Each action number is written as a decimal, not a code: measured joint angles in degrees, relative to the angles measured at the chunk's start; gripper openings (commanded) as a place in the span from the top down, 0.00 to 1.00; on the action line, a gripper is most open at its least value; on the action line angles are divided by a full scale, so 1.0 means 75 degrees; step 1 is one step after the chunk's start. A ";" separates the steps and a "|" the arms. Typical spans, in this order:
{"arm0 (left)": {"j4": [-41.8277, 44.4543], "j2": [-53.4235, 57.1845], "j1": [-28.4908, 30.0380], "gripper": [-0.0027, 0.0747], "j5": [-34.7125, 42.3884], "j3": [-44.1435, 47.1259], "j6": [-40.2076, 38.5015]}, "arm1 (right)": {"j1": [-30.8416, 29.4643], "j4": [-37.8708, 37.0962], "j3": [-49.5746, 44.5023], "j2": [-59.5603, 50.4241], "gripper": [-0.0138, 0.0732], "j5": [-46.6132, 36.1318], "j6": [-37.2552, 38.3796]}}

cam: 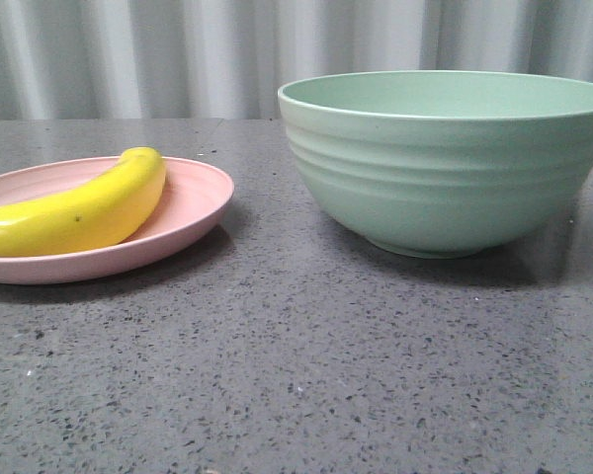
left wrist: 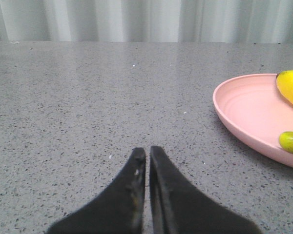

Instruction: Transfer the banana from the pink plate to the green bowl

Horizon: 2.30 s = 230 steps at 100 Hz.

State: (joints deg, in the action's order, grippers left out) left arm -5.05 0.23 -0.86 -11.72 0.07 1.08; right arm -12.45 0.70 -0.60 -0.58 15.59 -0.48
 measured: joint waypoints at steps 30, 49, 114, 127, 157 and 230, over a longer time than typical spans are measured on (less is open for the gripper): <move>-0.0110 0.0000 0.0000 0.99 0.0000 0.0000 0.0000 | 0.0000 0.0011 0.0000 0.0000 0.91 -0.0296 0.0000; -0.0174 0.0000 0.0000 0.99 0.0014 0.0000 0.0000 | 0.0000 0.0011 0.0000 0.0000 0.91 -0.0296 0.0000; -0.0193 0.0000 0.0000 0.99 0.0490 0.0000 -0.0007 | 0.0000 0.0011 0.0000 0.0000 0.91 -0.0593 0.0000; -0.0193 0.0000 0.0000 0.99 0.0502 0.0000 -0.0007 | 0.0000 0.0011 0.0000 0.0000 0.91 -0.0632 0.0000; -0.0209 0.0000 0.0000 0.99 0.0574 0.0000 -0.0007 | 0.0000 0.0029 0.0000 0.0000 0.91 -0.0859 0.0000; -0.0257 -0.1581 0.0000 0.99 0.0770 -0.1963 -0.0025 | 0.0000 0.0032 0.2250 0.1055 0.91 0.0194 0.0000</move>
State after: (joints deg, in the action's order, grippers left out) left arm -6.98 -11.63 -0.86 -5.95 -14.65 0.89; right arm -12.45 0.94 16.27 7.34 17.05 -0.48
